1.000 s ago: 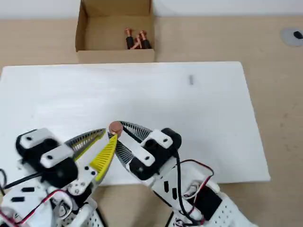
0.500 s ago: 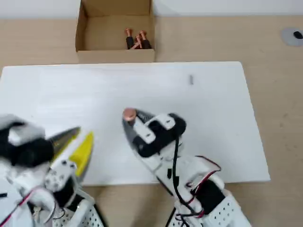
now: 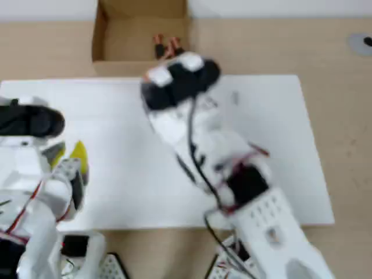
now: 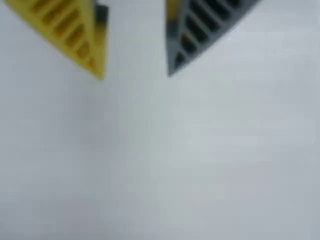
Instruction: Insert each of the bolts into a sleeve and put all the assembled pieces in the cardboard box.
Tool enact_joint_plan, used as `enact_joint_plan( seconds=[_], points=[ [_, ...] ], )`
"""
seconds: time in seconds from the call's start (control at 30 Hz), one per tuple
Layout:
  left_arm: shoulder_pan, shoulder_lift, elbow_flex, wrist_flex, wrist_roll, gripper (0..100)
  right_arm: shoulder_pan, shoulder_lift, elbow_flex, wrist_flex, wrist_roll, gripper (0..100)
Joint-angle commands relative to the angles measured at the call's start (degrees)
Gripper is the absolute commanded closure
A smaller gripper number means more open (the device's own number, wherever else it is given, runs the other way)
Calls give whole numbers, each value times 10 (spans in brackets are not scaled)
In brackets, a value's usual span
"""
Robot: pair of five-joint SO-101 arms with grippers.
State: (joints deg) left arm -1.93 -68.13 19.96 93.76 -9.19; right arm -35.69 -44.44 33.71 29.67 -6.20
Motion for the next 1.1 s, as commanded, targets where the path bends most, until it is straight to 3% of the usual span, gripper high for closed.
enact_joint_plan(
  seconds=[0.0,0.43,0.93,1.07],
  points=[
    [-11,7,58,-30,-16,908,51,107,-99,-68,3,987],
    [-11,7,180,-122,-22,908,121,497,-385,-89,-38,987],
    [-12,7,196,-128,-25,908,165,1036,-953,-82,-32,982],
    [-12,7,196,-129,-25,908,153,1129,-1060,-40,19,982]
  ],
)
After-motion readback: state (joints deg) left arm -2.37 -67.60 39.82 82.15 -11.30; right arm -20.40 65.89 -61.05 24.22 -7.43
